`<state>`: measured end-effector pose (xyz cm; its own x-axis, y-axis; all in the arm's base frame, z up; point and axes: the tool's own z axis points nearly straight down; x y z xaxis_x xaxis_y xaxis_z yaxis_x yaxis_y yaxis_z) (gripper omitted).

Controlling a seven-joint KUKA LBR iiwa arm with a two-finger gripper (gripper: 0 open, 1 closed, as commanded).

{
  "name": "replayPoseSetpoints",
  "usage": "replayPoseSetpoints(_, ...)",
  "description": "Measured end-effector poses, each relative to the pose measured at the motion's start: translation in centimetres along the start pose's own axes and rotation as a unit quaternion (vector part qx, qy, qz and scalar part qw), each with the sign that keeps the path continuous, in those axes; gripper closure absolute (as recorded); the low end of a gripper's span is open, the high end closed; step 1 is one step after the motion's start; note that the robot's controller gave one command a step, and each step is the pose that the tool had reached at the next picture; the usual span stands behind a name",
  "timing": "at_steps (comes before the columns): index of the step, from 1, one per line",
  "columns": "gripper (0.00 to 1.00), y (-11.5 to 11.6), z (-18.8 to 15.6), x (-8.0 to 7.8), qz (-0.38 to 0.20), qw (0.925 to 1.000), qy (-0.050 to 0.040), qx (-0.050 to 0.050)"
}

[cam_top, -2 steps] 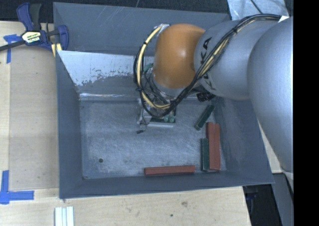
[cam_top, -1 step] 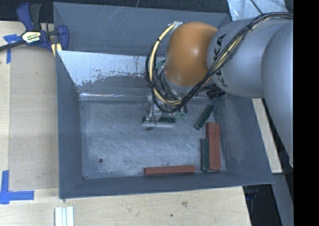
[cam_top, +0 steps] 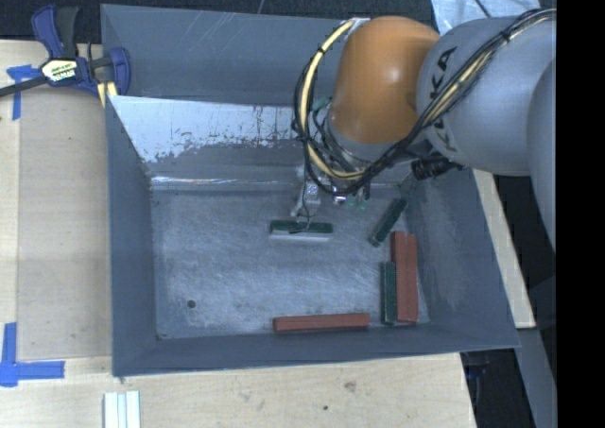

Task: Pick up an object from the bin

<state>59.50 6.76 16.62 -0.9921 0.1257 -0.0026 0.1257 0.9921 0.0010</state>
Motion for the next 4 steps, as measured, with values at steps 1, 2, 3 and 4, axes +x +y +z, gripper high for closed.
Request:
replayPoseSetpoints(1,1.00,-3.0,-2.3,0.9,-0.090,0.9959,0.0001,0.000)
replayPoseSetpoints(2,0.00,-1.6,-0.2,8.6,-0.032,0.9995,0.0010,0.000)
replayPoseSetpoints(3,0.00,-1.7,-0.3,8.6,-0.031,0.9995,0.0002,0.000)
replayPoseSetpoints(4,0.00,-3.8,4.4,5.4,-0.053,0.9986,-0.0039,-0.001)
